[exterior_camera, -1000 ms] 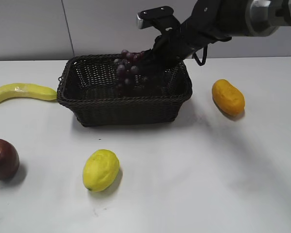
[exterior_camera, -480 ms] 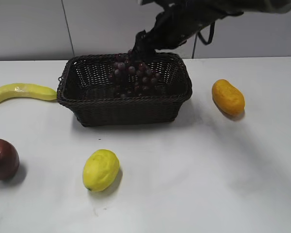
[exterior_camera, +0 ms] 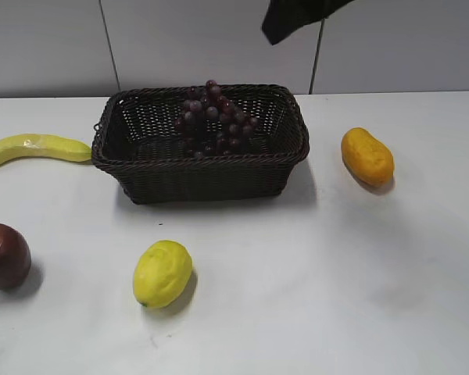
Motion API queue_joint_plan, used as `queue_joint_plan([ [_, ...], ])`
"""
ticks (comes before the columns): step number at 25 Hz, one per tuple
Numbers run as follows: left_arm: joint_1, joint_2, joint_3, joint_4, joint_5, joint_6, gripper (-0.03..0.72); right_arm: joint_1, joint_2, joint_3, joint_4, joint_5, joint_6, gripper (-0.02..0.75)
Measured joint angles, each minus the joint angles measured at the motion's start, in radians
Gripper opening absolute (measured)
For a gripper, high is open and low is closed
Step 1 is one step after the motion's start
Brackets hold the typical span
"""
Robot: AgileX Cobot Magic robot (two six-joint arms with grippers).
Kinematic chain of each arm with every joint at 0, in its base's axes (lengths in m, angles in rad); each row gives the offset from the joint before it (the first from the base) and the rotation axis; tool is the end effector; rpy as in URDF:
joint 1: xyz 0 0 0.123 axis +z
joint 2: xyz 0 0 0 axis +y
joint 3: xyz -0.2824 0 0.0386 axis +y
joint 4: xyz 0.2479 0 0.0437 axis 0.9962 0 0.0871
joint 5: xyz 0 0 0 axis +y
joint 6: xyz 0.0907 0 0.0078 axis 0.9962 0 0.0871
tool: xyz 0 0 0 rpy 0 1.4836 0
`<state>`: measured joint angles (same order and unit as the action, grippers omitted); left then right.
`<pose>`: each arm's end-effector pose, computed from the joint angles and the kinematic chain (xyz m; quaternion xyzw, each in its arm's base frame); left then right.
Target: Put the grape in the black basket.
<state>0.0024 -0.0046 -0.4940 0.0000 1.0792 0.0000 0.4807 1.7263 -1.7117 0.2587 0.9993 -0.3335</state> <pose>-0.0056 0.0000 0.2740 -0.0010 0.8584 0.0006 0.5130 0.3321 0.1953 0.3658 -0.3432 0.8764 0.1477 0.3038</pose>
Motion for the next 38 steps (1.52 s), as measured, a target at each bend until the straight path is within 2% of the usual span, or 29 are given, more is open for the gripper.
queue_joint_plan([
  [4, 0.000, 0.000, 0.000, 0.000, 0.000, 0.000, 0.489, 0.001, -0.090, 0.000, -0.088, 0.185, 0.138, 0.584],
  [8, 0.000, 0.000, 0.000, 0.000, 0.000, 0.000, 0.489, 0.001, -0.173, 0.018, -0.228, 0.206, 0.233, 0.580],
  [12, 0.000, 0.000, 0.000, 0.000, 0.000, 0.000, 0.489, 0.001, -0.282, 0.089, -0.300, 0.209, 0.287, 0.576],
  [17, 0.000, 0.000, 0.000, 0.000, 0.000, 0.000, 0.489, 0.001, -0.453, 0.281, -0.308, 0.209, 0.328, 0.575],
  [24, 0.000, 0.000, 0.000, 0.000, 0.000, 0.000, 0.489, -0.004, -0.711, 0.654, -0.309, 0.213, 0.375, 0.575],
  [26, 0.000, 0.000, 0.000, 0.000, 0.000, 0.000, 0.489, -0.029, -0.773, 0.743, -0.299, 0.213, 0.387, 0.575],
  [30, 0.000, 0.000, 0.000, 0.000, 0.000, 0.000, 0.489, -0.155, -0.892, 0.863, -0.284, 0.213, 0.393, 0.575],
  [34, 0.000, 0.000, 0.000, 0.000, 0.000, 0.000, 0.489, -0.280, -1.031, 0.927, -0.283, 0.197, 0.394, 0.575],
  [38, 0.000, 0.000, 0.000, 0.000, 0.000, 0.000, 0.489, -0.351, -1.193, 0.985, -0.281, 0.156, 0.394, 0.584],
])
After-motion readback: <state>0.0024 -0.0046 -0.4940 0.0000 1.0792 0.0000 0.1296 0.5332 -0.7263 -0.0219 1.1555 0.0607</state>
